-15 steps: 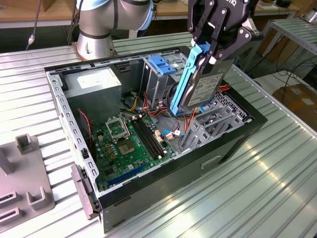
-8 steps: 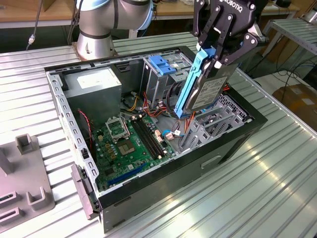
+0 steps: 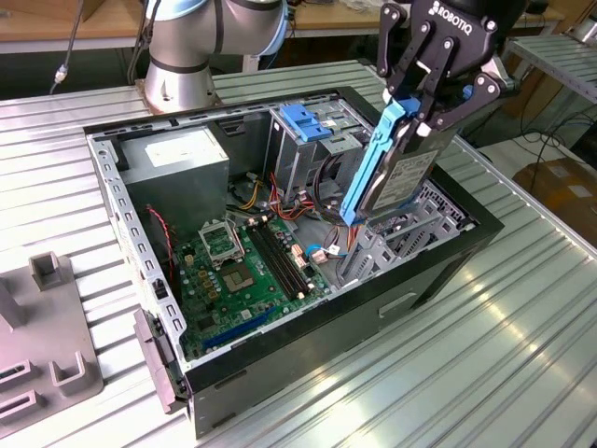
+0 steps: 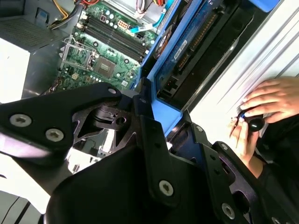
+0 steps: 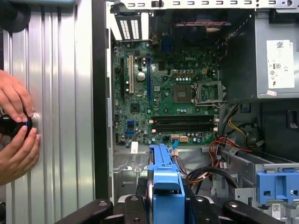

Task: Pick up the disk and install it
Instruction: 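Insert the disk into the insertion slot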

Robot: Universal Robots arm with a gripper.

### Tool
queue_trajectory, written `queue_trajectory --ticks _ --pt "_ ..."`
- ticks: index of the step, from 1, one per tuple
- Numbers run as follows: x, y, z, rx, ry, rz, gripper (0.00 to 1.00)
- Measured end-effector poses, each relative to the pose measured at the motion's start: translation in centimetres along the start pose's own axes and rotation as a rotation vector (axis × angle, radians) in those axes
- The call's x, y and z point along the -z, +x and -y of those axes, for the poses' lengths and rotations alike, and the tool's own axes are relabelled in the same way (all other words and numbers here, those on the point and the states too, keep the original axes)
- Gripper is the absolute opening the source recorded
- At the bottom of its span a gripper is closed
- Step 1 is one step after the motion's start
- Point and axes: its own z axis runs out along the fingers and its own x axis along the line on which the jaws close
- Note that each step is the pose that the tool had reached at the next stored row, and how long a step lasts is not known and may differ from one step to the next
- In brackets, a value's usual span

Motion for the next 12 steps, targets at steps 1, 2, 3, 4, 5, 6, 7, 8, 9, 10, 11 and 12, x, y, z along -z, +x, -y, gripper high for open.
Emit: queue_trajectory --ticks 1,2,3,4,5,6,7,8,9,10,11,12 --pt "-0.04 0.04 0.19 0.0 0.0 -0.0002 0.37" --pt "-0.08 0.07 0.38 0.0 0.0 -0.0005 0.37" --pt "-0.16 0.14 0.78 0.0 0.0 -0.0013 0.37" --pt "-0.2 0.18 1.0 0.0 0.0 -0.0017 0.37" --pt "-0.23 0.21 1.15 0.0 0.0 -0.0019 0.37" --pt "-0.27 0.25 1.33 0.0 0.0 -0.0022 0.37" --pt "-0.3 0.3 1.51 0.0 0.0 -0.0027 0.37" --pt "-0.33 0.34 1.66 0.0 0.0 -0.0031 0.37" --pt "-0.37 0.39 1.78 0.0 0.0 -0.0031 0.37" --pt "-0.41 0.52 2.0 0.0 0.0001 -0.0033 0.37" --pt "-0.45 0.64 2.1 0.0 0.0001 -0.0033 0.37" --pt "-0.51 0.81 2.19 0.0 0.0001 -0.0031 0.37"
